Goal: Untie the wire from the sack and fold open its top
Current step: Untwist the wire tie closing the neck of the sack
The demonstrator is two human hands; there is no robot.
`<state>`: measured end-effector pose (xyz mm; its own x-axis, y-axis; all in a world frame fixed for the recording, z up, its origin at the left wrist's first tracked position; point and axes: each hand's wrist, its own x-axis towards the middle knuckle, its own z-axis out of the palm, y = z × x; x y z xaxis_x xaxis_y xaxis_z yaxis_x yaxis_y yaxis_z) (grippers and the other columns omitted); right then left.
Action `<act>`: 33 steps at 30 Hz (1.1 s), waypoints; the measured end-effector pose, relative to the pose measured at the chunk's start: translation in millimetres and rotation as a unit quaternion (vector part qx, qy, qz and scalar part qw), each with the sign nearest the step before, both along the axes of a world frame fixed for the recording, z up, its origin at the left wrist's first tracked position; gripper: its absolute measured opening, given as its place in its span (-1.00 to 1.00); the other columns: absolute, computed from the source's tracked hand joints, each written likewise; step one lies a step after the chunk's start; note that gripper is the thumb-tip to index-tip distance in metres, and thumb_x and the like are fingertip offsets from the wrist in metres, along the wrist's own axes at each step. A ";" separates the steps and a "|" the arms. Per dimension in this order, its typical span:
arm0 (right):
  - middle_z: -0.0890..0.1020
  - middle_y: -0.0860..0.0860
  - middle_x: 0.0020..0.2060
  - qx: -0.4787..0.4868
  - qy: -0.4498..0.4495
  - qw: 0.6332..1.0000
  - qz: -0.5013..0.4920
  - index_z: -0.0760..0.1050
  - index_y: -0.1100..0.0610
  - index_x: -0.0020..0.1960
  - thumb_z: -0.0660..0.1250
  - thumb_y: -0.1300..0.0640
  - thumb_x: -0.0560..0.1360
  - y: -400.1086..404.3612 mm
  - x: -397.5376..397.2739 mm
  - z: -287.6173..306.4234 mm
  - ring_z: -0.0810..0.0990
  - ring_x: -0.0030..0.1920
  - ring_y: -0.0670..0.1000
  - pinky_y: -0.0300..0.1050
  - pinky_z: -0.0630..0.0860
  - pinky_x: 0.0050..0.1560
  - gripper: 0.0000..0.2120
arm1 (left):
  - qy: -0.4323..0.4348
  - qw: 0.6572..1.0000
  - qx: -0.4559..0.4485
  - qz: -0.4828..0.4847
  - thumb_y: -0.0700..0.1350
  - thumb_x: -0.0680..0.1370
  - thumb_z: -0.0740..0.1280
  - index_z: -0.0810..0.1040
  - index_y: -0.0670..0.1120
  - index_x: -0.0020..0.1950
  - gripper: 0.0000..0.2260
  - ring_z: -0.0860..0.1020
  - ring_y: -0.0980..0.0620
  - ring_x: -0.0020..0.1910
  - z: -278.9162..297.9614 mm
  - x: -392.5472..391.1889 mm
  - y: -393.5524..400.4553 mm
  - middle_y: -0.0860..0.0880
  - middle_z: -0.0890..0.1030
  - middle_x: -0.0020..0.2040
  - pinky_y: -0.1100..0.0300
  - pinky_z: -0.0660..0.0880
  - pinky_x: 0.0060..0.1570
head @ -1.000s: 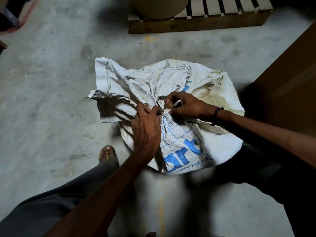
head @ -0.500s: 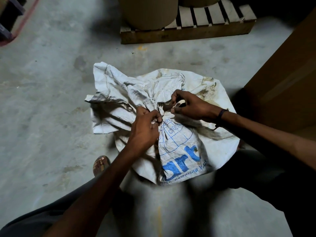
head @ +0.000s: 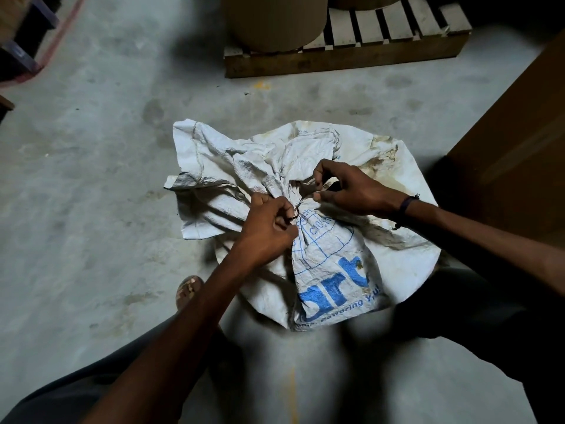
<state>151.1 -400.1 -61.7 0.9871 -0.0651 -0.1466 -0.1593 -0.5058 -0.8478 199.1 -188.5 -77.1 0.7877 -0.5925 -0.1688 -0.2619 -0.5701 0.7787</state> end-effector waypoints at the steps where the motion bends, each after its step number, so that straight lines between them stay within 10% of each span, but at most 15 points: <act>1: 0.58 0.19 -0.05 -0.012 -0.004 1.000 0.006 0.45 0.25 0.03 0.41 0.39 0.54 0.8 -0.2 -0.2 0.52 -0.04 0.00 0.23 0.59 0.15 -0.84 | -0.020 1.000 0.007 -0.011 -0.22 0.51 0.48 0.52 -0.02 -0.13 -0.83 0.44 0.09 -0.27 -0.9 -0.2 2.3 -0.02 0.34 0.02 0.38 0.45 -0.18; 10: 0.65 0.23 -0.02 -0.061 -0.043 0.997 0.004 0.49 0.21 -0.01 0.41 0.37 0.53 4.7 5.8 -3.2 0.58 -0.07 0.03 0.18 0.61 0.08 -0.86 | 0.260 0.930 -0.195 0.171 -0.17 0.64 0.39 0.59 -0.11 -0.11 -0.87 0.52 0.02 -0.23 0.9 6.5 8.1 -0.08 0.59 -0.22 0.12 0.53 -0.06; 15: 0.69 0.07 -0.07 -0.095 -0.065 0.993 0.040 0.57 0.25 -0.02 0.39 0.42 0.48 8.7 9.6 -6.7 0.66 -0.07 0.01 -0.12 0.59 -0.08 -0.86 | 0.000 0.991 -0.020 0.135 -0.16 0.51 0.53 0.54 0.00 -0.17 -0.82 0.58 0.11 -0.29 -1.1 9.3 20.9 0.03 0.65 -0.25 0.29 0.48 -0.24; 24: 0.75 0.01 -0.02 -0.185 -0.088 0.967 0.151 0.68 0.12 0.11 0.42 0.29 0.53 14.2 10.7 -3.8 0.59 -0.16 -0.38 -0.37 0.51 -0.08 -0.81 | 0.030 0.987 0.020 0.158 -0.23 0.38 0.59 0.64 -0.02 -0.23 -0.82 0.54 0.17 -0.36 -0.9 6.2 34.3 0.07 0.64 -0.32 0.31 0.47 -0.24; 27: 0.71 0.02 -0.05 -0.196 -0.103 0.963 0.152 0.68 0.04 0.11 0.46 0.20 0.53 20.8 9.4 2.6 0.65 -0.10 -0.08 -0.03 0.57 -0.03 -0.82 | 0.008 0.978 -0.029 0.205 -0.21 0.38 0.62 0.58 0.02 -0.23 -0.76 0.58 0.22 -0.36 7.8 5.1 33.3 0.09 0.64 -0.31 0.34 0.55 -0.30; 33: 0.74 0.04 -0.08 -0.128 -0.094 0.979 0.125 0.75 0.12 0.03 0.47 0.25 0.53 37.6 6.2 1.2 0.67 -0.12 0.01 -0.04 0.58 -0.06 -0.88 | -0.022 0.973 -0.128 0.191 -0.32 0.44 0.54 0.53 -0.15 -0.13 -0.79 0.71 -0.09 -0.26 22.4 -2.7 30.0 -0.11 0.68 -0.29 -0.14 0.68 -0.22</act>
<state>157.4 -362.5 -60.4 0.9849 0.1705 0.0287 0.1429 -0.7091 -0.6905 196.4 -158.5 -54.7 0.9621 -0.2724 -0.0150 -0.1053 -0.4215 0.9007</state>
